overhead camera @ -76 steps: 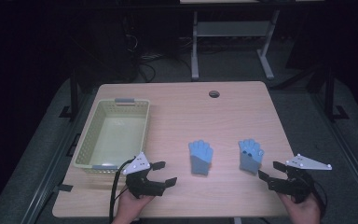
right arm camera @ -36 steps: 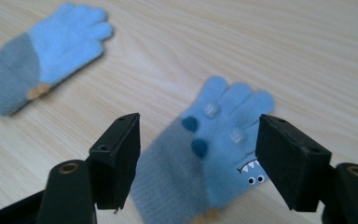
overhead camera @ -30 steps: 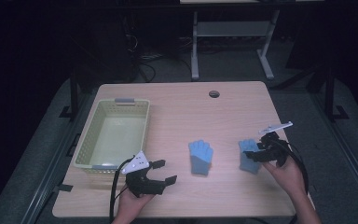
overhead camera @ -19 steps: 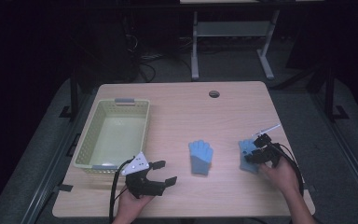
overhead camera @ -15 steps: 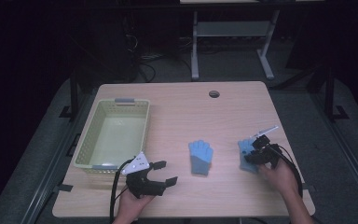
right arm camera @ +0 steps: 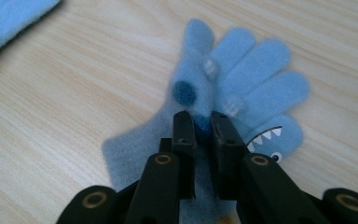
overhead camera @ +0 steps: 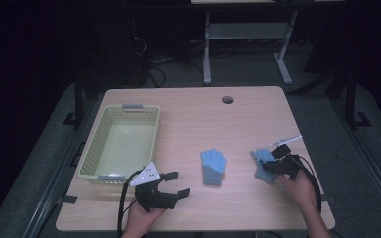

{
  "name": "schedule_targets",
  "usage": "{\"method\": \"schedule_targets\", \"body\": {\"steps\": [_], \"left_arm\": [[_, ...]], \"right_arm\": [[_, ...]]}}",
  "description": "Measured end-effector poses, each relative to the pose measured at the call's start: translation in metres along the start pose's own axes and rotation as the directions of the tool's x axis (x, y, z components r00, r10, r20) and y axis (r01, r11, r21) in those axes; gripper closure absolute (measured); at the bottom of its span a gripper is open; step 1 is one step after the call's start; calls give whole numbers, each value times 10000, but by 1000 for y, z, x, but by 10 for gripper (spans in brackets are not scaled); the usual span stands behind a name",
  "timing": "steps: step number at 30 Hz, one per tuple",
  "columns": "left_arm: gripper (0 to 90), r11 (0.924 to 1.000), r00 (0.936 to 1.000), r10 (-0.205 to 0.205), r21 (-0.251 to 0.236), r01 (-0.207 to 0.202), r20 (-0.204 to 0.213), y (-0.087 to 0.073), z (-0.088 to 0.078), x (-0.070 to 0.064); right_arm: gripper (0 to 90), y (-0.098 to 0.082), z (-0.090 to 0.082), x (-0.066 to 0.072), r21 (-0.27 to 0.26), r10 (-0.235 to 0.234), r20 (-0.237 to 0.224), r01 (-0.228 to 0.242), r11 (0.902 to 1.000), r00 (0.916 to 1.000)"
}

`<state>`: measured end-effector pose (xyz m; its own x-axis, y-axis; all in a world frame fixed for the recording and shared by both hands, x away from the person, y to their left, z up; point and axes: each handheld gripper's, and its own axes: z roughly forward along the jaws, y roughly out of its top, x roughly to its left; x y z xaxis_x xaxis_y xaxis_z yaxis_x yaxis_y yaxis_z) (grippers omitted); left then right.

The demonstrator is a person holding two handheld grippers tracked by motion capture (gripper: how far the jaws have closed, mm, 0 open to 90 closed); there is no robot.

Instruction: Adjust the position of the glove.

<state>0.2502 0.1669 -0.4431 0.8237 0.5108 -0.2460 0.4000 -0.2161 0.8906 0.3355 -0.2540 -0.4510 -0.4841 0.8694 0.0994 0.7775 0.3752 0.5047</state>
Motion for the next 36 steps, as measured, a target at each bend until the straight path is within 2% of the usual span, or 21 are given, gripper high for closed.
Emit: {"method": "schedule_targets", "body": {"steps": [5,8,11,13,15,19,22,25,27,30,33,34,36], "left_arm": [[217,9999,10000,47,-151,-47,15,2,-2,0],[217,9999,10000,-77,-145,77,24,1,-2,1],[217,9998,10000,-21,-182,21,-18,1,-3,0],[218,9998,9999,57,-187,-59,-83,2,-4,0],[218,9997,9998,143,-221,-145,-108,2,-4,0],[218,9998,9999,56,-204,-58,-117,2,-5,1],[218,9994,9999,24,-335,-28,-116,2,-9,1],[218,9993,9998,86,-376,-92,-166,3,-10,0],[218,9992,9999,-21,-409,15,-140,2,-9,0],[218,9994,9998,-118,-313,113,-153,1,-8,0],[219,9994,9998,-77,-337,71,-168,1,-8,-1],[219,9995,9998,-90,-311,84,-177,2,-8,-2],[220,9997,9998,-5,-246,1,-191,3,-8,-2]], "right_arm": [[829,1,-7,-2,-64,105,38,-105,9999,9999],[830,1,-14,-2,-248,36,0,-36,9997,10000],[830,2,-20,-1,-394,-66,-22,65,9992,10000],[830,3,-24,-1,-437,107,-184,-115,9990,9998],[830,4,-28,-2,-532,64,-247,-77,9986,9997],[831,7,-35,-2,-565,108,-203,-120,9983,9997],[832,8,-35,-3,-525,-52,-76,48,9986,10000],[832,9,-36,-2,-572,-42,-143,34,9984,9999],[833,10,-38,-1,-580,-162,-134,154,9982,9998],[832,14,-44,3,-700,-90,-216,75,9975,9997],[833,21,-52,8,-930,-153,-387,117,9956,9991],[833,26,-56,13,-1074,-315,-386,272,9938,9988],[833,29,-59,16,-1058,-303,-444,255,9941,9986]]}}
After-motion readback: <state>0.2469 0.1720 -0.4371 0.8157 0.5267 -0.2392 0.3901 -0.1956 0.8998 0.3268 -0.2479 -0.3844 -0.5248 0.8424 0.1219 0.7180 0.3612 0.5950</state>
